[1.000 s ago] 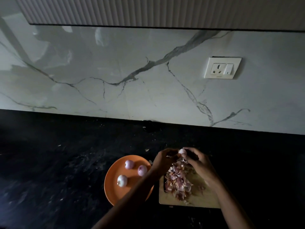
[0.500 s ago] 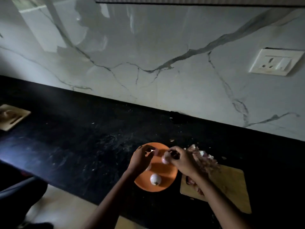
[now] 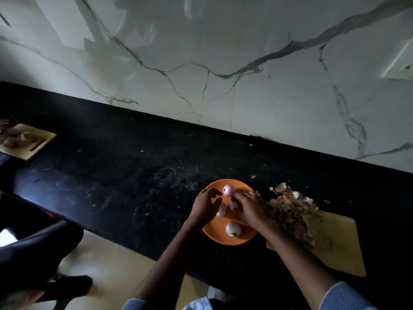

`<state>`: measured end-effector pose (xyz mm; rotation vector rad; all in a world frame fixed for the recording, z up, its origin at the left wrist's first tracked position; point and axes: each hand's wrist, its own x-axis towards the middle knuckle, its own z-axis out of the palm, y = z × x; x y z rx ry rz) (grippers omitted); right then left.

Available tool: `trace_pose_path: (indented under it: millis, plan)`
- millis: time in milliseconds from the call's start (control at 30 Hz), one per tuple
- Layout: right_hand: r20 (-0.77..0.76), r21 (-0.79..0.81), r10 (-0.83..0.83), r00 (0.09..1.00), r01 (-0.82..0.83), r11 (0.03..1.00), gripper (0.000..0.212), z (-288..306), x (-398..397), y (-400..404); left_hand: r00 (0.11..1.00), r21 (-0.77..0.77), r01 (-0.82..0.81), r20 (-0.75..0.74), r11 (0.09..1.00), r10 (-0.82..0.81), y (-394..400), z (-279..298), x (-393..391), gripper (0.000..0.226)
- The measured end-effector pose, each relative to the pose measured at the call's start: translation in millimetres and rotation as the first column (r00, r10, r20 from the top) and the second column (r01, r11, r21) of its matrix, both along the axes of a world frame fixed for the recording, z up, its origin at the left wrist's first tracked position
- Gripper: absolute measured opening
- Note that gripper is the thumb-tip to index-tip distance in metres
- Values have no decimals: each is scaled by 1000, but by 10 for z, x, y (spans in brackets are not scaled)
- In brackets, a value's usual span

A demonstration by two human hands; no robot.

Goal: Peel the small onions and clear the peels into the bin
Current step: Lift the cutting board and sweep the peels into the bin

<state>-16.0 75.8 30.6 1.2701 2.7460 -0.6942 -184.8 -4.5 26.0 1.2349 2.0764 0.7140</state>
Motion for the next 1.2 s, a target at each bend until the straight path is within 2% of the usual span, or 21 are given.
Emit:
trace_pose_path:
  millis: [167, 233, 333, 467, 567, 700, 767, 867, 1000, 1133, 1200]
  plan:
    - [-84, -52, -70, 994, 65, 997, 40, -22, 19, 14, 998, 21, 64, 25, 998, -64, 71, -46, 14, 23]
    - [-174, -62, -146, 974, 137, 989, 32, -9, 55, 25, 996, 28, 90, 20, 996, -90, 111, -34, 6, 24]
    - [-323, -126, -296, 899, 269, 955, 22, 1, 205, 59, 992, 21, 120, 31, 993, -120, 165, -26, -2, 23]
    - [-440, -179, -458, 772, 425, 888, 13, 82, 543, 92, 986, 78, 114, 114, 990, -122, 262, 57, 84, 13]
    - [-464, -158, -538, 704, 532, 832, 9, 203, 801, 35, 973, 81, 160, 154, 984, -171, 354, 154, 292, 10]
    - [-471, -167, -622, 625, 630, 759, 4, 218, 1027, -128, 943, 167, 284, 128, 944, -306, 483, 260, 565, 22]
    - [-447, -159, -621, 644, 626, 763, 10, 181, 1067, -223, 939, 169, 253, 193, 953, -284, 537, 286, 560, 29]
    - [-375, -142, -596, 710, 591, 794, 17, 157, 934, -282, 952, 120, 136, 258, 983, -163, 571, 236, 339, 36]
    - [-326, -106, -424, 845, 413, 905, 18, 59, 488, -188, 971, 74, 12, 235, 997, -29, 383, 177, -16, 46]
    - [-237, -9, -246, 940, 251, 968, 23, -39, 96, -83, 973, 29, -52, 225, 998, 44, 144, 153, -143, 34]
    - [-184, 22, -210, 960, 218, 976, 28, -60, 19, -44, 964, 30, -93, 254, 995, 83, 76, 161, -141, 29]
